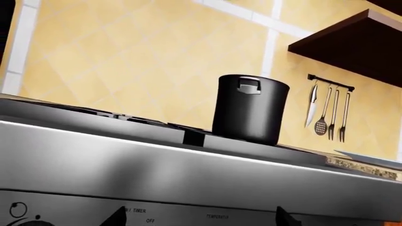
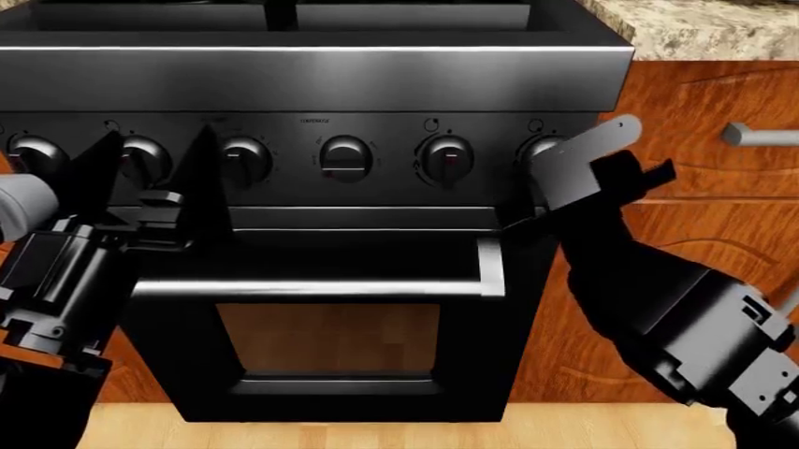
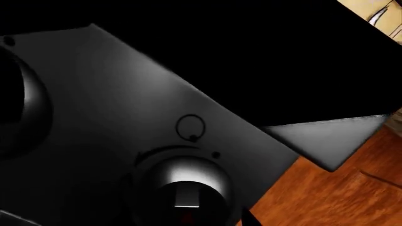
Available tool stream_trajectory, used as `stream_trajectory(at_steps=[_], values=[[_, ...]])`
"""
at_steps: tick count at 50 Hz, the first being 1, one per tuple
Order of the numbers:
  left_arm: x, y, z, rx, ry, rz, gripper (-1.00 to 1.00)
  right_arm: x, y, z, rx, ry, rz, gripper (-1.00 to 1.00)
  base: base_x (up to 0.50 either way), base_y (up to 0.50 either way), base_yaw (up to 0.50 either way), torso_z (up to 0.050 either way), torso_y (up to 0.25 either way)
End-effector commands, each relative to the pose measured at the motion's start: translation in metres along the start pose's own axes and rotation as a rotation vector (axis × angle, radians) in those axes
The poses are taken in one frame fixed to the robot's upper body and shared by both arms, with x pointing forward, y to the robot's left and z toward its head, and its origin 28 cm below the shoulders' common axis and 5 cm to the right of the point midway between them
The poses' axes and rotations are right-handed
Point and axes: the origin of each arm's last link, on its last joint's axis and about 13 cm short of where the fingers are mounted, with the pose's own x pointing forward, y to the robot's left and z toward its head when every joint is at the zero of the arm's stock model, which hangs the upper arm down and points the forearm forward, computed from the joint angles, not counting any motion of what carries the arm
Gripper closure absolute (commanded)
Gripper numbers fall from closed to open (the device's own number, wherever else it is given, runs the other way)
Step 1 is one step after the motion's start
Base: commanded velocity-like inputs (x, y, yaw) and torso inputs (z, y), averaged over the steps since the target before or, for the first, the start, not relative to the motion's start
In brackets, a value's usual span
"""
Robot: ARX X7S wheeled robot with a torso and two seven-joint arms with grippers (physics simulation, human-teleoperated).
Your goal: Frozen meat rests on a plate on the counter. Retrieve the meat and place it in a pot on a burner. Then turn the burner on.
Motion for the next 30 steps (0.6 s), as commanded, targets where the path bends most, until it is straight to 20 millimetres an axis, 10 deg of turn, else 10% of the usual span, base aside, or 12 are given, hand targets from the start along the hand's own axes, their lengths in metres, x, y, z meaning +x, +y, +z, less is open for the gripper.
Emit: stream_trajectory(at_steps=[1, 30], values=[[-0.001, 0.0013, 0.0005, -0.004, -0.004, 0.004, -1.0, -0.0006, -0.0039, 0.0245, -0.087, -0.131, -0.026, 1.0, 0.0, 0.0, 0.0, 0.0, 0.011], [-0.0031, 0.0026, 0.001, -0.009, -0.011, 0.01, -1.0, -0.0014, -0.0068, 0.031, -0.271, -0.182, -0.063, 1.0, 0.0, 0.0, 0.0, 0.001, 0.005]])
